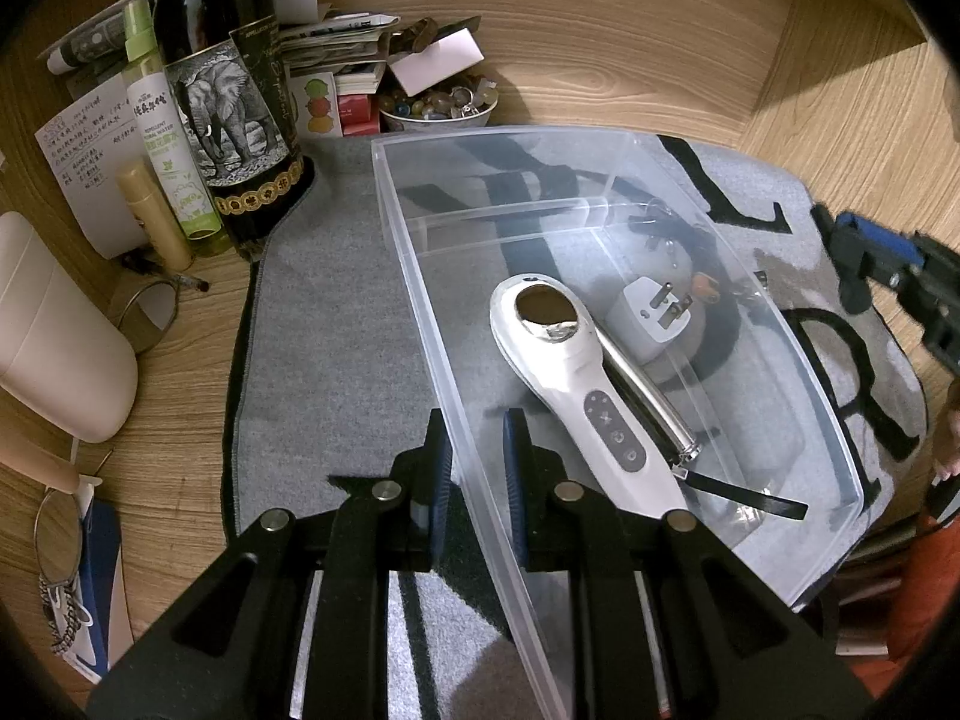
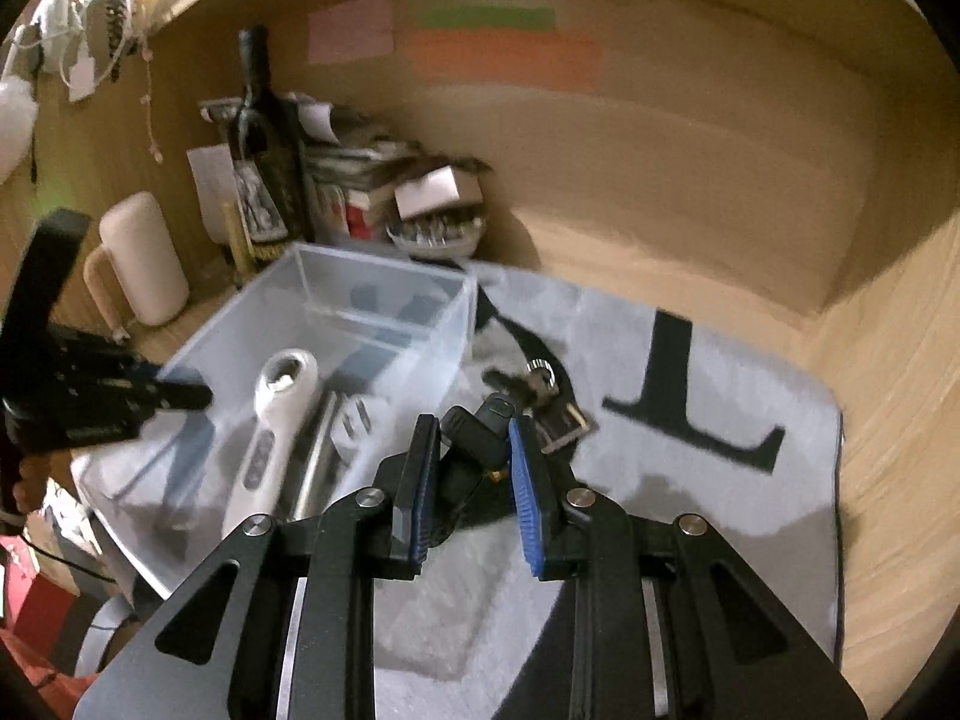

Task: Organize rigid objects
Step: 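Carry the small black knob into the clear box and open the right gripper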

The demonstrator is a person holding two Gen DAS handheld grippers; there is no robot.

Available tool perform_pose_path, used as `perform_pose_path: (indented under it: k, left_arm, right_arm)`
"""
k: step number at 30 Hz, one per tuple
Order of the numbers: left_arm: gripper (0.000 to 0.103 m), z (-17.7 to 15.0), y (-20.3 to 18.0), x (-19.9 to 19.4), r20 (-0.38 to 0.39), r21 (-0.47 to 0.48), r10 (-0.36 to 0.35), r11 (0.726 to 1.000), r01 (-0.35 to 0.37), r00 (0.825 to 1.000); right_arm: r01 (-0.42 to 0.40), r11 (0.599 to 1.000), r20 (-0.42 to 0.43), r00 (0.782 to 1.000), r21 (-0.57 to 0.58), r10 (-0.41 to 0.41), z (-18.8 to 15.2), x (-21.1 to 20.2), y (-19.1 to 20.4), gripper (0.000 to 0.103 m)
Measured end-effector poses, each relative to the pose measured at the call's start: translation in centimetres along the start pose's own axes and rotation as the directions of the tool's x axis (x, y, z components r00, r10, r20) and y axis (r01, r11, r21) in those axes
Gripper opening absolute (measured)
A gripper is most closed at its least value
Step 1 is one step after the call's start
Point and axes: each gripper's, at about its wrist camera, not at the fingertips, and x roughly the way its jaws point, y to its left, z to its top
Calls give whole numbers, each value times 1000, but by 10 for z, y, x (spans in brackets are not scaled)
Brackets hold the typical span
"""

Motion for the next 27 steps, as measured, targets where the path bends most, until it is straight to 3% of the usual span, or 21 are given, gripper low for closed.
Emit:
perform_pose_path:
  k: [12, 27]
  left_arm:
    - [16, 0, 0, 0, 0, -1, 0, 1000, 0, 1000]
    - [16, 0, -2, 0, 1, 0, -1, 1000, 1, 1000]
  right_arm:
    - [-67, 996, 64, 995, -60, 71, 34, 5, 31, 22]
    - [-119, 990, -29, 993, -75, 118, 48, 54, 54, 22]
